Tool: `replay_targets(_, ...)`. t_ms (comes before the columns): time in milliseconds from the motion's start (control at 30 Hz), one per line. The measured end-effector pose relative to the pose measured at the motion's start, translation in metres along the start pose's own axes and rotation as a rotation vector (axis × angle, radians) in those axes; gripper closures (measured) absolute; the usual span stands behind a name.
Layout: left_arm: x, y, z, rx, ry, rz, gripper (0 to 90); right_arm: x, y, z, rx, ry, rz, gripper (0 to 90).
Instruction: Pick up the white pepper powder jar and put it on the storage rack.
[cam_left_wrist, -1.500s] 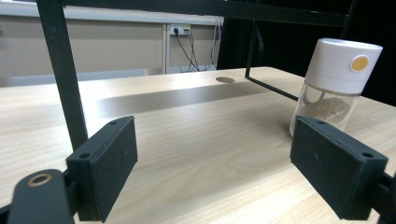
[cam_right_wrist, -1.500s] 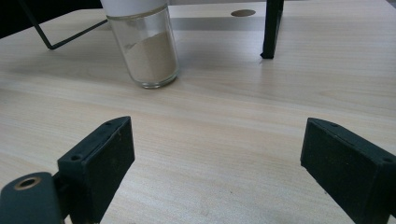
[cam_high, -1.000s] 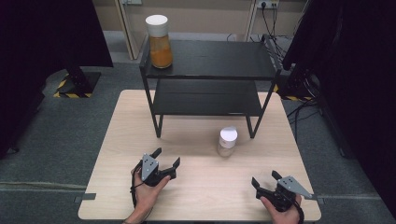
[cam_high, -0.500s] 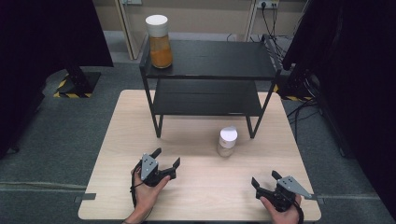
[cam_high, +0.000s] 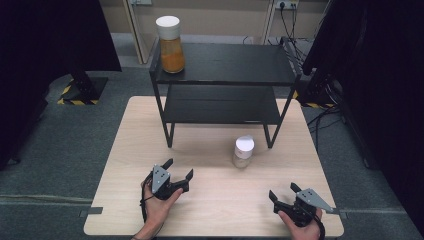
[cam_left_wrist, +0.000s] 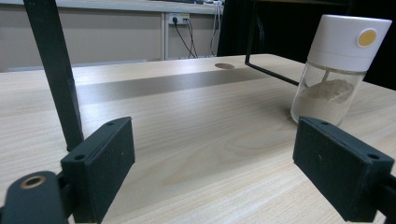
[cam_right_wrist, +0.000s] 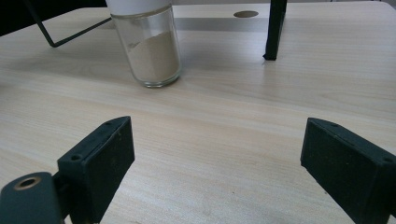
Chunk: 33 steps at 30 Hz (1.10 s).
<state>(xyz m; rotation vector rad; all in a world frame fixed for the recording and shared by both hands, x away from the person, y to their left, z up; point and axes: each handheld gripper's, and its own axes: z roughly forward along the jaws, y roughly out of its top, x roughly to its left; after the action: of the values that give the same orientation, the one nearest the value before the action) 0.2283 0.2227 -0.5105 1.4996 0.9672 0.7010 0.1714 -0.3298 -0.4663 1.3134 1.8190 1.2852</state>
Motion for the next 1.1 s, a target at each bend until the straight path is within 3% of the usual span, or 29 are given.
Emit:
replay_targets(233,0.0,0.001,0.0,0.004,-0.005,0.003,12.4,0.003,0.0,0.003,-0.017,0.011,-0.016,9.7)
replay_targets(500,0.001,0.0,0.0,0.002,-0.007,-0.003,12.2,0.018,0.019,0.019,-0.032,0.06,-0.073,9.5)
replay_targets(833,0.001,0.0,0.001,0.002,-0.01,0.001,12.1,0.028,0.053,0.058,0.002,0.106,-0.133,9.7)
replay_targets(1100,0.002,0.001,0.001,0.004,-0.014,-0.004,12.1,0.035,0.081,0.097,0.033,0.11,-0.165,13.0)
